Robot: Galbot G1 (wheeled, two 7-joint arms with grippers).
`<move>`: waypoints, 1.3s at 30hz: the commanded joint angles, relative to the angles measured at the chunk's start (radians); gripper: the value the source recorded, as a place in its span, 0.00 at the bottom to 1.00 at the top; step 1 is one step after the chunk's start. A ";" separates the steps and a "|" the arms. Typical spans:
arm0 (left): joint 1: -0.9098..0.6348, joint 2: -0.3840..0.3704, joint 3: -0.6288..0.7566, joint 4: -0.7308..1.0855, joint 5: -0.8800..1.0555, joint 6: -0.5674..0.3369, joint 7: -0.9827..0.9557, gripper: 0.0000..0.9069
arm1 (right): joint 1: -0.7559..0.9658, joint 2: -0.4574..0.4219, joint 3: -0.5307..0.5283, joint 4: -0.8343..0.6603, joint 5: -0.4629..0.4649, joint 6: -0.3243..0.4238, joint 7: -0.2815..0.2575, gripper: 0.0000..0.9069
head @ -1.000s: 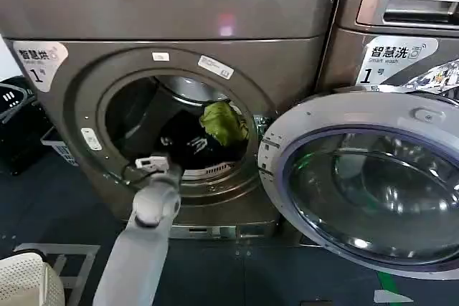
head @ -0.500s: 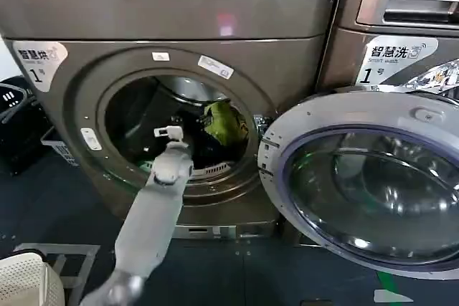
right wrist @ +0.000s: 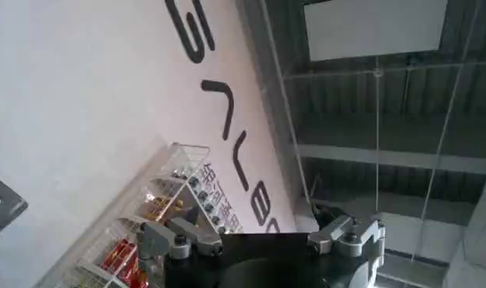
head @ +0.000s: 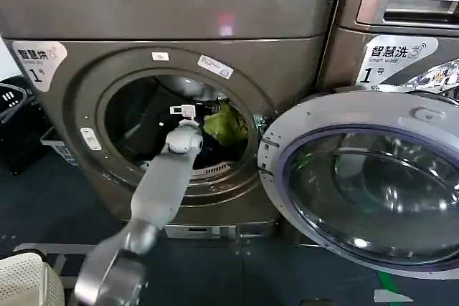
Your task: Grasp the clothes from the dryer.
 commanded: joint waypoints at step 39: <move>-0.278 0.065 0.509 0.429 0.573 -0.152 1.086 1.00 | 0.015 0.011 -0.017 0.011 -0.011 0.003 -0.005 1.00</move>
